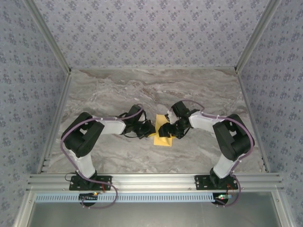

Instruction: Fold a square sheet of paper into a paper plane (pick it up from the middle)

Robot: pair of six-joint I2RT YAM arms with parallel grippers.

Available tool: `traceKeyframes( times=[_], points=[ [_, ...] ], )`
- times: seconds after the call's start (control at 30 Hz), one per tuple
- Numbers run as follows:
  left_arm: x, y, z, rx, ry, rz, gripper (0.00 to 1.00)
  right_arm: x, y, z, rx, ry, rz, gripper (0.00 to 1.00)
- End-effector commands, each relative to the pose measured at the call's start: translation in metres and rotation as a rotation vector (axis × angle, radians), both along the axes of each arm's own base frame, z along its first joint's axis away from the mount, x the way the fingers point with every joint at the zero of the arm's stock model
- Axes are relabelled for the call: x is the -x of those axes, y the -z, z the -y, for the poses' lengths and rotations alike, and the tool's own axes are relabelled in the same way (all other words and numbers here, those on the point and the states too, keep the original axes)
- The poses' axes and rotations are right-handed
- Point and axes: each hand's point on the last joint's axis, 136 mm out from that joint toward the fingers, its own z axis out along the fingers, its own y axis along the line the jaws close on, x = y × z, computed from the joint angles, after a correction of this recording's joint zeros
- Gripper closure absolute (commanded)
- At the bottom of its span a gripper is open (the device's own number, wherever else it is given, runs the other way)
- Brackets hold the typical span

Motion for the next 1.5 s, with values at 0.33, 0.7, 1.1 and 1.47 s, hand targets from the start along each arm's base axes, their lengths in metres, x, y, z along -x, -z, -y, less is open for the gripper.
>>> traceKeyframes(
  times=[0.33, 0.7, 1.1, 1.47],
  points=[
    [0.016, 0.025, -0.003, -0.087, 0.045, -0.062, 0.97, -0.026, -0.054, 0.001, -0.151, 0.132, 0.071, 0.22],
    [0.015, 0.021, 0.001, -0.07, 0.062, -0.049, 0.99, -0.004, -0.015, 0.022, -0.016, 0.183, -0.028, 0.79],
    [0.023, -0.004, 0.01, 0.01, 0.107, -0.019, 1.0, 0.009, 0.022, 0.026, 0.082, 0.181, -0.109, 0.92],
    [0.036, -0.058, 0.039, 0.277, 0.194, 0.073, 0.98, 0.012, 0.032, 0.03, 0.112, 0.188, -0.135, 0.92]
  ],
)
